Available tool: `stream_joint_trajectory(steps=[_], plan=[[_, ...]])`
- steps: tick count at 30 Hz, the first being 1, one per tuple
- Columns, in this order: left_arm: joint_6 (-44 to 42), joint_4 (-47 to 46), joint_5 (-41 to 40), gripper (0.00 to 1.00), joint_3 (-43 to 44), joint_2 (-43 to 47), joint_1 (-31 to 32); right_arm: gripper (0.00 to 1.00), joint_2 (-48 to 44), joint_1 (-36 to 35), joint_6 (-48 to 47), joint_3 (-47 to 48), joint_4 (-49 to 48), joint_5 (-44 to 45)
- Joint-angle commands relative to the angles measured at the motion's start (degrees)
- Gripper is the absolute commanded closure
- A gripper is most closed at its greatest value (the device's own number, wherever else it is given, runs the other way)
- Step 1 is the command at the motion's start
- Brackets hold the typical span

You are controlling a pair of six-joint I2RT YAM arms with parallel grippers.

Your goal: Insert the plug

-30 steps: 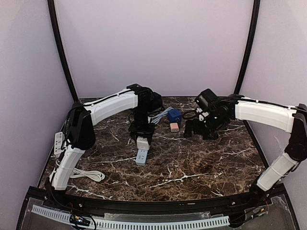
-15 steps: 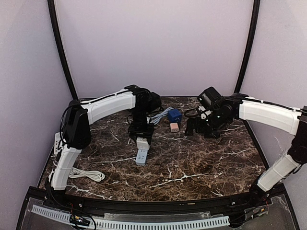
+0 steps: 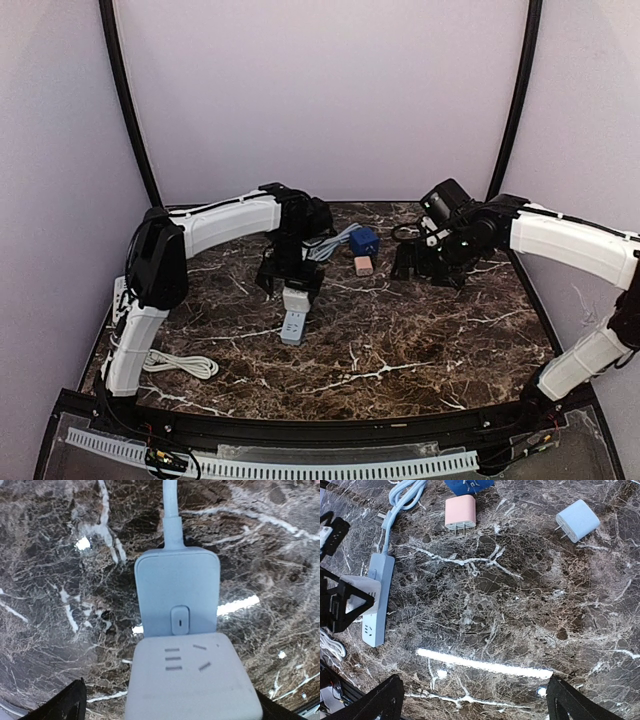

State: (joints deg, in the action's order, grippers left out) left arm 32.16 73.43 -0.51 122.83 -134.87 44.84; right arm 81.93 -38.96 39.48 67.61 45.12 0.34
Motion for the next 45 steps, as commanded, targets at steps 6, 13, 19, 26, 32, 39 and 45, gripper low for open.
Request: stream_joint_trajectory(steps=[6,13,19,26,32,39,45], plan=[[0.0,-0.2,-0.7,0.01,-3.4,14.6,0.0,0.01,-1.2,0.3,-0.4,0.0,1.3,4.6],[-0.4,-1.1,-3.4,0.01,-8.6,22.2,-0.1,0.01,0.3,0.3,-2.1,1.9,1.2,7.4],[-1.3,-1.1,-6.4,0.01,-11.8,26.7,-0.1,0.01,3.4,0.3,-4.9,4.4,-0.4,9.4],[-2.0,0.9,-9.7,0.01,-12.8,30.2,-0.1,0.01,8.8,0.3,-10.5,9.6,-4.2,11.7],[-3.1,1.5,-11.1,0.01,-14.5,33.4,0.0,0.01,13.0,0.3,-17.8,11.6,-10.8,12.4],[-3.1,3.1,-15.1,0.01,-16.9,35.4,-0.1,0.02,17.3,0.4,-26.6,13.3,-18.0,11.1],[-3.3,2.9,-15.8,0.01,-17.4,35.8,0.0,0.01,21.3,0.6,-31.7,15.7,-21.5,11.9]])
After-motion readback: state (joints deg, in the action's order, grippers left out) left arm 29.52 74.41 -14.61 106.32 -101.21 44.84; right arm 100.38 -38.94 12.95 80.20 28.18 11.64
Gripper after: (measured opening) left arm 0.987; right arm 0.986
